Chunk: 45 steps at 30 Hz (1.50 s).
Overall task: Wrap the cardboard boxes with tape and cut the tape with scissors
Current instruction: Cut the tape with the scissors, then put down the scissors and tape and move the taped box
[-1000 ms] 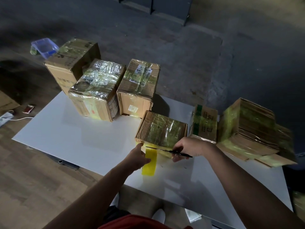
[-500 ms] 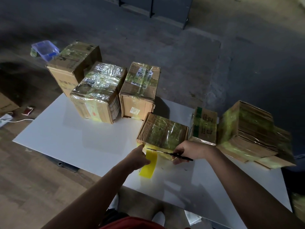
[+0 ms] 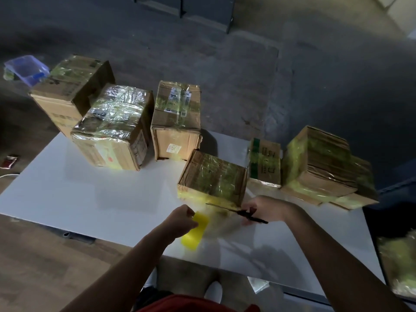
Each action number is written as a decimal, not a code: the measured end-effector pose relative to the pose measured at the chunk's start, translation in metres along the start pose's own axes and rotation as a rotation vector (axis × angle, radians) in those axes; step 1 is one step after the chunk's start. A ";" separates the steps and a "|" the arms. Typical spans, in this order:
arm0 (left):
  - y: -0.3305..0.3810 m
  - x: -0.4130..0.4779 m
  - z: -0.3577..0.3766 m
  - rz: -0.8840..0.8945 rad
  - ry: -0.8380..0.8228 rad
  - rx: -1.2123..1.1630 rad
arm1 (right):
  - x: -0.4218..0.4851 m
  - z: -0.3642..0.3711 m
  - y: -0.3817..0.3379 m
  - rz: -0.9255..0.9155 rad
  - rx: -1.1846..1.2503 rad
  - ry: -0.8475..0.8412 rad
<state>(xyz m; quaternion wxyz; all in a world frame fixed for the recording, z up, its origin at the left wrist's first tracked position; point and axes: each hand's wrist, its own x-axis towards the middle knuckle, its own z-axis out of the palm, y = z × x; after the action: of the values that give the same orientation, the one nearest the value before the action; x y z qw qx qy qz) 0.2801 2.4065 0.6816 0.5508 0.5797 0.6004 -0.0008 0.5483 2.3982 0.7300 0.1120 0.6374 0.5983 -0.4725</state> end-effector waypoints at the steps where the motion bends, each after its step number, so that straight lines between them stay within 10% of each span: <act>1: 0.001 0.001 0.004 -0.005 -0.008 0.001 | -0.006 0.002 0.010 0.017 0.013 0.013; 9: 0.028 -0.003 0.045 -0.032 -0.196 -0.305 | -0.038 0.048 0.083 0.151 0.060 0.001; 17: 0.050 0.006 0.101 -0.092 -0.224 -0.477 | -0.038 0.085 0.126 0.329 -0.109 0.443; 25: 0.055 0.017 0.132 0.073 -0.119 -0.064 | -0.014 0.102 0.126 0.391 -0.162 0.494; 37: 0.058 0.035 0.140 -0.018 0.040 -0.091 | -0.004 0.096 0.121 0.403 -0.215 0.463; 45: 0.067 0.008 0.109 0.400 0.334 0.488 | -0.002 0.077 0.089 0.351 -0.279 0.604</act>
<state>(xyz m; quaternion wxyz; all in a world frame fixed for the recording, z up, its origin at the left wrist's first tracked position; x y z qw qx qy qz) 0.4014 2.3644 0.6758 0.2795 0.7924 0.5391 0.0583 0.5895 2.3196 0.6531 0.0955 0.8194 0.5448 -0.1506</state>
